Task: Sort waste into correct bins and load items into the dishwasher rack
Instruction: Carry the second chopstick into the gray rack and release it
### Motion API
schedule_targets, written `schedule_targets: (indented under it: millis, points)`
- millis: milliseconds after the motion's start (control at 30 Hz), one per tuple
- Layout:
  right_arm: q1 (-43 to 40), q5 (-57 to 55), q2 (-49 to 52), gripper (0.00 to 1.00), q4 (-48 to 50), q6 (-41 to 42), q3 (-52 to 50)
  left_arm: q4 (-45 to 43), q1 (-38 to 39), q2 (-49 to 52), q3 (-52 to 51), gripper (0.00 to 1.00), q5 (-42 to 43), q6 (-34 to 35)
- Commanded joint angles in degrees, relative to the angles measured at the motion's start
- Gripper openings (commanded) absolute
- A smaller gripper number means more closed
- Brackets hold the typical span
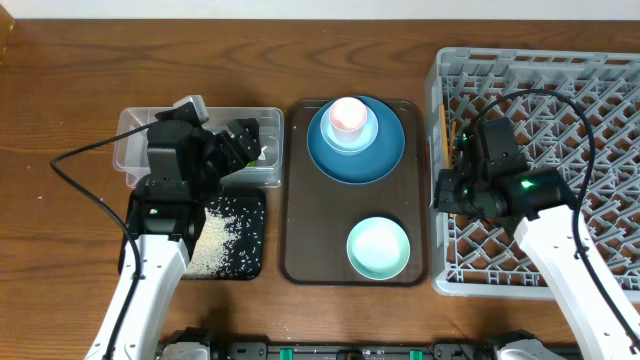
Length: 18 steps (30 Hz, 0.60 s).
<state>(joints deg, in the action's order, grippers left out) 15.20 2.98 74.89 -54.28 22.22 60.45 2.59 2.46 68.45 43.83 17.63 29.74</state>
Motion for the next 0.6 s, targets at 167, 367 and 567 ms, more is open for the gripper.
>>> schedule_targets:
  millis: [167, 367, 567]
  points:
    - [-0.35, -4.33, -0.37, 0.01, -1.53, -4.07, 0.61, 0.0, -0.02, -0.39, -0.07, 0.89, -0.39, -0.79]
    - [-0.35, -7.17, -0.31, 0.01, -2.47, -4.07, 0.61, -0.02, -0.02, -0.39, -0.07, 0.89, -0.39, -0.79]
    - [-0.35, -7.54, -0.13, 0.01, -2.45, -4.07, 0.59, -0.02, -0.02, -0.39, -0.07, 0.89, -0.39, -0.79]
